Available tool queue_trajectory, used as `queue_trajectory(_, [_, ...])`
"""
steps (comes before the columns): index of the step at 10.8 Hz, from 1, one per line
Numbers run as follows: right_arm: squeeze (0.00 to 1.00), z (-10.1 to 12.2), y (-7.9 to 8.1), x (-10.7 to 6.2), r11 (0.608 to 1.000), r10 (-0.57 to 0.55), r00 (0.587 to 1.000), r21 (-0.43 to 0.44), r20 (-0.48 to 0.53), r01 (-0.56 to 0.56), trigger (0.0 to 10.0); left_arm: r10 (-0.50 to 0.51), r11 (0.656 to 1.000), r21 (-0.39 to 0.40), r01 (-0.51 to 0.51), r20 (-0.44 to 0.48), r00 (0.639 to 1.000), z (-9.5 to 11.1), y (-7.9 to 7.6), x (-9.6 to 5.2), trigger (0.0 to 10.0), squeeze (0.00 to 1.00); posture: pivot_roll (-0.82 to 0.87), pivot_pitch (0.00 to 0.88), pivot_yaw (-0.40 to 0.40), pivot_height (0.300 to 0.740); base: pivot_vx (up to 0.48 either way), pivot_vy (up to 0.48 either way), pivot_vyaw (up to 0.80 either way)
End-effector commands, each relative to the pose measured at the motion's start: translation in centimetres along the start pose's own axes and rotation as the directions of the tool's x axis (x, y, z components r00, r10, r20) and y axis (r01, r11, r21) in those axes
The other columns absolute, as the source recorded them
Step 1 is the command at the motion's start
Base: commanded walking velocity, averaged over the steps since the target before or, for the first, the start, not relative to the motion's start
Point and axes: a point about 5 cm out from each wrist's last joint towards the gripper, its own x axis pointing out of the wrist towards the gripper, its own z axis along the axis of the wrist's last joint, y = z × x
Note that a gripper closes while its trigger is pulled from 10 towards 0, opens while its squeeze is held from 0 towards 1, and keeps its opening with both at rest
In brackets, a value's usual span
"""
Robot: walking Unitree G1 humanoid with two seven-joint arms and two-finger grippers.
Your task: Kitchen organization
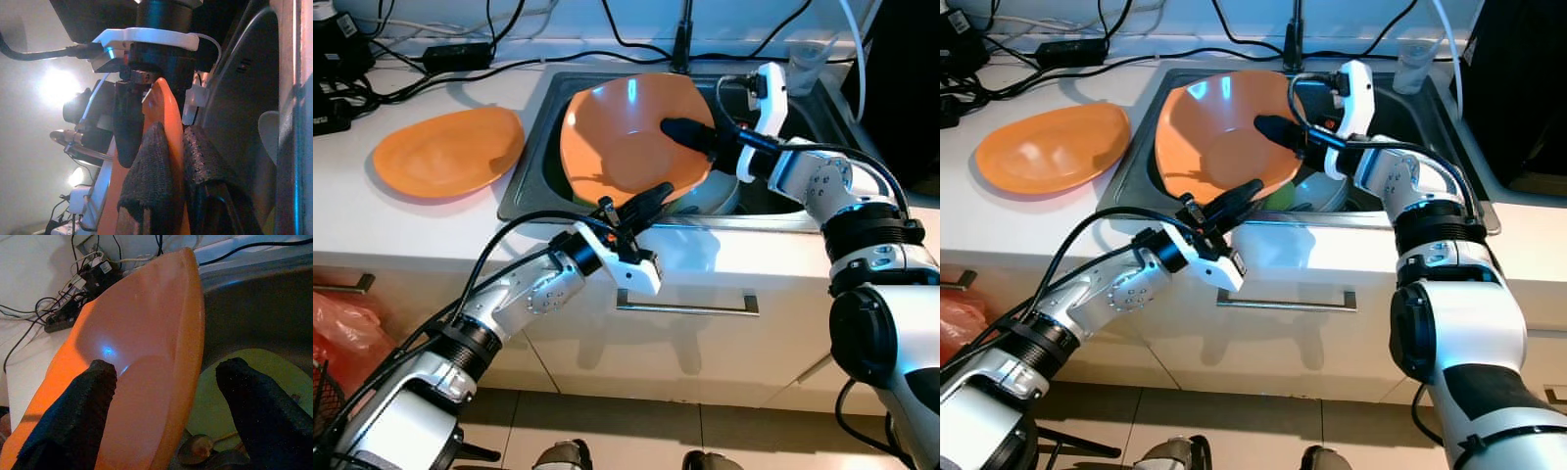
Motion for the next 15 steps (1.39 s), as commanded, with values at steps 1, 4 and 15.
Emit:
queue_trajectory(1, [0.0, -2.2, 0.4, 0.9, 1.0, 0.008, 0.995, 0.006, -0.099, -0.007, 0.0, 0.049, 0.999, 0.005, -0.051, 0.165, 0.985, 2.9, 0.9, 2.1, 0.0, 0.0, 0.02, 0.112, 0.035, 0.74, 0.0, 0.0, 0.0])
queue_trajectory(4, [0.0, -2.8, 0.2, 0.8, 1.0, 0.015, 0.989, -0.015, -0.145, -0.017, 0.0, 0.048, 0.999, 0.009, -0.05, 0.179, 0.983, 3.2, 0.7, 2.0, 0.0, 0.0, 0.02, 0.112, 0.029, 0.74, 0.0, 0.0, 0.0])
queue_trajectory(15, [0.0, -4.0, 0.1, 0.9, 1.0, 0.023, 0.985, -0.009, -0.169, -0.025, 0.0, 0.056, 0.998, 0.022, -0.061, 0.173, 0.983, 3.1, 0.7, 1.8, 0.0, 0.0, 0.02, 0.115, 0.031, 0.74, 0.0, 0.0, 0.0])
